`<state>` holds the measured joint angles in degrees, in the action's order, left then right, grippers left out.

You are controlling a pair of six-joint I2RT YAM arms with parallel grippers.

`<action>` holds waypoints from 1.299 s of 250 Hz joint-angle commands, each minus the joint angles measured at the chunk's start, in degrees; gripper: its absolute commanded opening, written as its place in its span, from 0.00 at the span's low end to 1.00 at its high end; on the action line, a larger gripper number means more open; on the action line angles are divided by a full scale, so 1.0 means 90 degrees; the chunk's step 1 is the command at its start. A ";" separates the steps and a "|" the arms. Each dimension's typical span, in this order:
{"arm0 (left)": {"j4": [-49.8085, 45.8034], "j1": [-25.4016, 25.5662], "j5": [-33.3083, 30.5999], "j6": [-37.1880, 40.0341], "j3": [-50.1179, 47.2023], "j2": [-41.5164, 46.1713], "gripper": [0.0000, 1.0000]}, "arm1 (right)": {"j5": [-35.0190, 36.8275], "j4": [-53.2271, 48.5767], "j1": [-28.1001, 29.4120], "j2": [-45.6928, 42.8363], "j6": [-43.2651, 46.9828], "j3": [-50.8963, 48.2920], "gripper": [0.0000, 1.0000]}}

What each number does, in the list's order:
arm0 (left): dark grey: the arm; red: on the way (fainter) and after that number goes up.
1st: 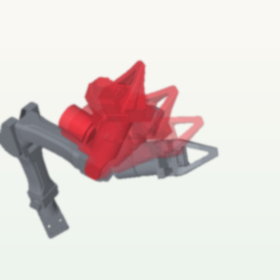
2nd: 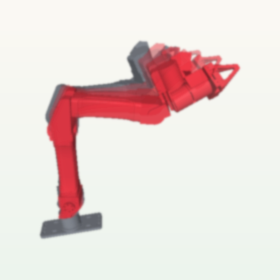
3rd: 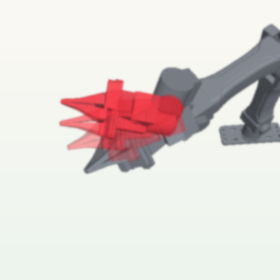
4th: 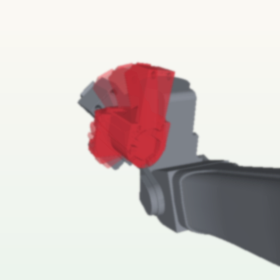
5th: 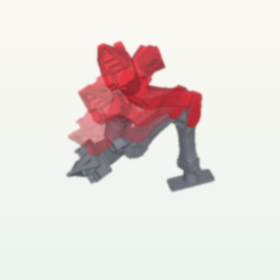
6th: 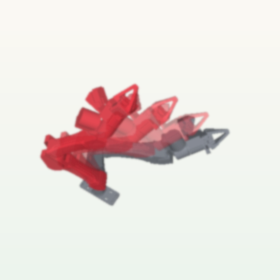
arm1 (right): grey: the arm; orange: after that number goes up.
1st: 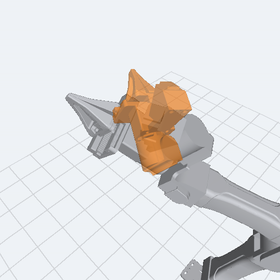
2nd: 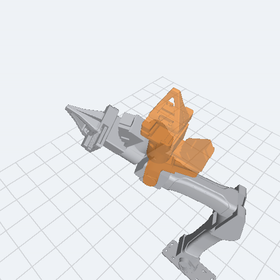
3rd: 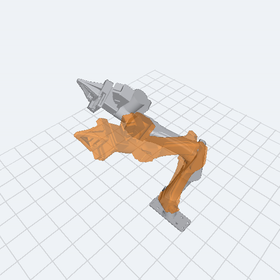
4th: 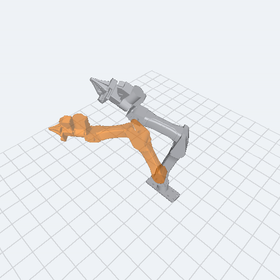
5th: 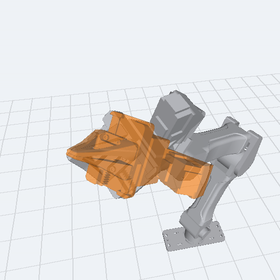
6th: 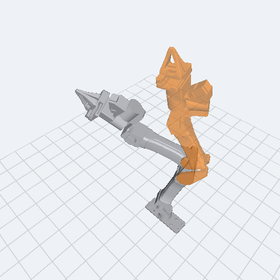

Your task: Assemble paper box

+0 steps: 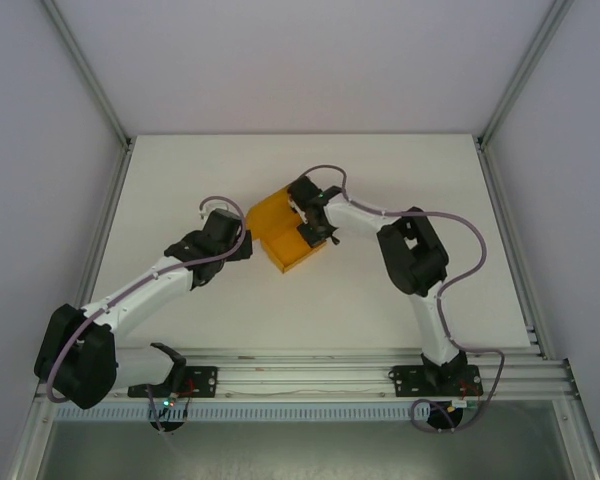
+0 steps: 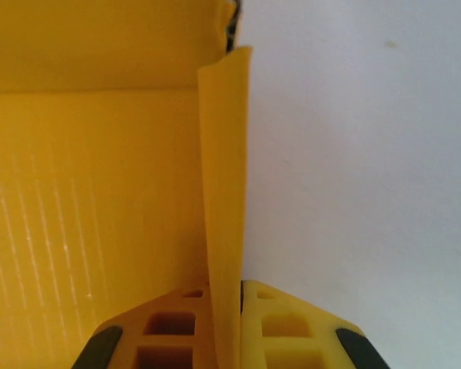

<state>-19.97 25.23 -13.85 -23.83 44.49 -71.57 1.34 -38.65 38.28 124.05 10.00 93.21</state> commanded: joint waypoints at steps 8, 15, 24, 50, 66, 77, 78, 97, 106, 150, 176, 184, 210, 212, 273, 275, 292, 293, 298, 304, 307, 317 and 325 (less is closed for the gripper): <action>-0.0229 -0.0030 -0.0400 -0.0213 0.0034 0.0226 1.00 | 0.1953 -0.0437 0.0158 0.0143 -0.1623 -0.0596 0.00; -0.0278 -0.0025 -0.0460 -0.0231 0.0064 0.0251 1.00 | 0.2053 -0.0643 0.0179 0.0185 -0.1753 -0.0573 0.00; -0.0311 -0.0031 -0.0497 -0.0240 0.0085 0.0283 1.00 | 0.2323 -0.0841 0.0203 0.0237 -0.2065 -0.0550 0.00; -0.0213 -0.0028 -0.0483 -0.0184 0.0076 0.0383 1.00 | 0.2384 -0.1019 0.0233 0.0281 -0.2551 -0.0715 0.00; -0.0189 -0.0033 -0.0426 -0.0120 0.0115 0.0421 1.00 | 0.2327 -0.1150 0.0270 0.0310 -0.2776 -0.0763 0.00; -0.0180 -0.0030 -0.0401 -0.0076 0.0115 0.0435 1.00 | 0.1991 -0.1099 0.0283 0.0235 -0.2851 -0.0871 0.00; -0.0177 -0.0030 -0.0403 -0.0071 0.0115 0.0439 1.00 | 0.1966 -0.1083 0.0285 0.0223 -0.2865 -0.0887 0.00; -0.0225 -0.0025 -0.0374 -0.0007 0.0187 0.0451 1.00 | 0.1606 -0.0799 0.0371 -0.0032 -0.3176 -0.1232 0.00; -0.0233 -0.0028 -0.0366 -0.0005 0.0191 0.0462 1.00 | 0.1643 -0.0712 0.0447 -0.0154 -0.3379 -0.1357 0.00; -0.0078 -0.0030 -0.0167 0.0143 0.0193 0.0472 1.00 | 0.1362 -0.0534 0.0665 -0.0540 -0.3901 -0.1674 0.05; -0.0097 -0.0030 -0.0052 0.0196 0.0271 0.0433 1.00 | 0.1207 -0.0276 0.0660 -0.0781 -0.3964 -0.1880 0.13; -0.0118 -0.0030 -0.0035 0.0198 0.0297 0.0415 1.00 | 0.1232 -0.0292 0.0667 -0.0845 -0.3972 -0.1880 0.17; -0.0077 -0.0029 0.0098 0.0280 0.0322 0.0395 1.00 | 0.1314 -0.0356 0.0664 -0.1070 -0.4038 -0.1880 0.22; -0.0064 -0.0030 0.0111 0.0276 0.0328 0.0389 1.00 | 0.1313 -0.0352 0.0670 -0.1088 -0.4040 -0.1885 0.23; -0.0031 -0.0030 0.0388 0.0423 0.0495 0.0243 1.00 | 0.1203 -0.0009 0.0646 -0.1518 -0.4216 -0.1963 0.50; -0.0033 -0.0030 0.0399 0.0439 0.0503 0.0239 1.00 | 0.1212 0.0004 0.0655 -0.1532 -0.4221 -0.1967 0.52; -0.0018 -0.0030 0.0452 0.0489 0.0546 0.0201 1.00 | 0.1291 0.0080 0.0659 -0.1656 -0.4264 -0.2006 0.58; -0.0018 -0.0030 0.0453 0.0489 0.0545 0.0199 1.00 | 0.1303 0.0083 0.0659 -0.1660 -0.4265 -0.2006 0.58; -0.0001 -0.0030 0.0473 0.0505 0.0563 0.0189 1.00 | 0.1353 0.0109 0.0659 -0.1708 -0.4292 -0.2025 0.59; 0.0005 -0.0031 0.0497 0.0542 0.0565 0.0186 1.00 | 0.1374 0.0150 0.0651 -0.1764 -0.4291 -0.2051 0.59; 0.0016 -0.0029 0.0516 0.0552 0.0569 0.0188 1.00 | 0.1391 0.0171 0.0649 -0.1791 -0.4288 -0.2062 0.59; 0.0045 -0.0025 0.0556 0.0573 0.0580 0.0167 1.00 | 0.1420 0.0222 0.0639 -0.1890 -0.4290 -0.2092 0.60; 0.0074 -0.0029 0.0611 0.0606 0.0576 0.0169 1.00 | 0.1489 0.0286 0.0643 -0.1970 -0.4307 -0.2127 0.61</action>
<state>-20.12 25.23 -10.22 -20.43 47.97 -69.69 12.21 -37.82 43.97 110.26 -27.29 75.18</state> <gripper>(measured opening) 0.998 0.600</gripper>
